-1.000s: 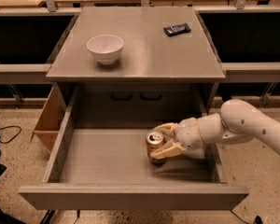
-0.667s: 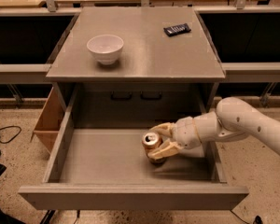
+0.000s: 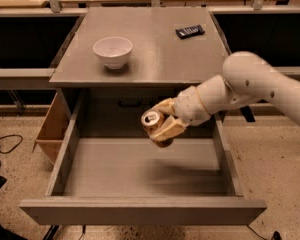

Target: Pick orange can from top drawer and place on counter

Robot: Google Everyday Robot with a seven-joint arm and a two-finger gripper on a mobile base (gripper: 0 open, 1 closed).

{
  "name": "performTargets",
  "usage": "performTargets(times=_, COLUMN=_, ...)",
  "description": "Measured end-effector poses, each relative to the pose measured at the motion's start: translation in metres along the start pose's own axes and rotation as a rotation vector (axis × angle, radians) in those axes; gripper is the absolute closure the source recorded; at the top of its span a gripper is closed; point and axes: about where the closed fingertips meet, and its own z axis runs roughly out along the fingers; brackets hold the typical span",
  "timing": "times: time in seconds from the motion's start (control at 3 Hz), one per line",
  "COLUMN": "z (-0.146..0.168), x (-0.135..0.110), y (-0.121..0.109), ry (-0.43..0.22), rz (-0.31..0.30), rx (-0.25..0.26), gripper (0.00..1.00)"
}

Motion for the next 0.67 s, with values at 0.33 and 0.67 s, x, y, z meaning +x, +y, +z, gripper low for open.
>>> performTargets(times=0.33, z=-0.035, x=-0.088, y=-0.042, ry=0.065, rz=-0.029, rx=0.042, gripper=1.00)
performTargets(times=0.67, z=-0.051, x=-0.158, y=-0.092, ry=0.086, rz=-0.001, rx=0.110, gripper=1.00)
